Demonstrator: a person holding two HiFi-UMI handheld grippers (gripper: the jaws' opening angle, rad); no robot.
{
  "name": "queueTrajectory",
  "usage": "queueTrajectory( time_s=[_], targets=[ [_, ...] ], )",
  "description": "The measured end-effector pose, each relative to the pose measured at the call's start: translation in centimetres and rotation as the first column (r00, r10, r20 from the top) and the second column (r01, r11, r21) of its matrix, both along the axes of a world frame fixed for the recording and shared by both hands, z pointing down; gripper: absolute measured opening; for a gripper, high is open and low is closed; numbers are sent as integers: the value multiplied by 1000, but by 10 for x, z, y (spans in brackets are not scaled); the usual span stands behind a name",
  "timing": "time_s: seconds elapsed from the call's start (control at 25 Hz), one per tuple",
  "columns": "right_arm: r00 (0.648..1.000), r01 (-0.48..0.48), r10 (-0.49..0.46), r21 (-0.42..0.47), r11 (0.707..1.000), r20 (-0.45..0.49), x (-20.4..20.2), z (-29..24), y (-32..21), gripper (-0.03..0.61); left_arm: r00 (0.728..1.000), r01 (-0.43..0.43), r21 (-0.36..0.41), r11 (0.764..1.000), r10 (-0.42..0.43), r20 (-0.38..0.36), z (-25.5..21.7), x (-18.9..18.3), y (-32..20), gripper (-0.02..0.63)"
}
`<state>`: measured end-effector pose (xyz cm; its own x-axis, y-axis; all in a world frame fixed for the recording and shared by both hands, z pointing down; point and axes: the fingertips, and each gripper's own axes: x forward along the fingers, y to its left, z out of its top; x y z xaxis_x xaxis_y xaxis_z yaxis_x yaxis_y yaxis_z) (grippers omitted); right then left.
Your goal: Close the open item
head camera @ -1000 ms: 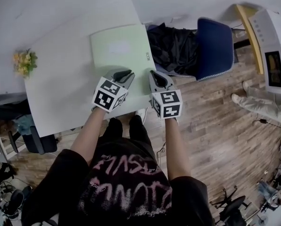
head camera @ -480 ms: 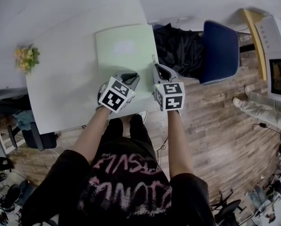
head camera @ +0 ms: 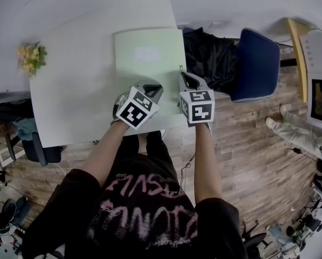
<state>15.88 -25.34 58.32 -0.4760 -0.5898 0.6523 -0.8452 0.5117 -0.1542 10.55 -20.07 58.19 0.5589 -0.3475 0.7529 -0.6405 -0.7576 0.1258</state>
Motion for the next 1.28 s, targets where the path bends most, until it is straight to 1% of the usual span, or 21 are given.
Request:
queueTrajectory(
  time_s=[0.12, 0.28, 0.44, 0.52, 0.68, 0.8, 0.88, 1.04, 1.16, 1.28],
  targets=[
    [1000, 4, -5, -19, 1000, -27, 0, 3, 0, 11, 1000, -2, 8, 1000, 2, 12, 1, 1, -1, 8],
    [999, -9, 10, -53, 999, 31, 2, 4, -2, 11, 1000, -1, 1, 1000, 1, 13, 3, 1, -1, 6],
    [999, -7, 9, -81, 997, 34, 1, 5, -2, 11, 1000, -3, 27, 1000, 2, 22, 1, 0, 0, 6],
    [998, -13, 19, -82, 997, 64, 2, 3, -1, 11, 1000, -3, 38, 999, 3, 14, -1, 1, 1, 6],
    [988, -41, 50, -67, 997, 145, 5, -4, 2, 11, 999, 9, 58, 998, -7, -39, -12, 0, 0, 6],
    [990, -23, 27, -26, 999, 138, 0, -11, 9, 11, 995, 51, 75, 996, -45, -84, -22, -6, 0, 6],
    [993, -15, 14, 12, 1000, 117, -2, -17, 13, 11, 991, 84, 67, 994, -77, -110, -25, -13, 1, 6],
    [993, -38, 31, 63, 997, 112, 1, -31, 14, 11, 975, 153, 68, 986, -140, -170, -37, -27, 1, 6],
    [991, -44, 33, 89, 995, 126, -2, -40, 16, 11, 960, 207, 83, 975, -186, -209, -47, -40, -1, 6],
    [989, -41, 24, 113, 993, 144, -12, -50, 18, 11, 937, 274, 98, 957, -243, -250, -58, -54, -4, 6]
  ],
)
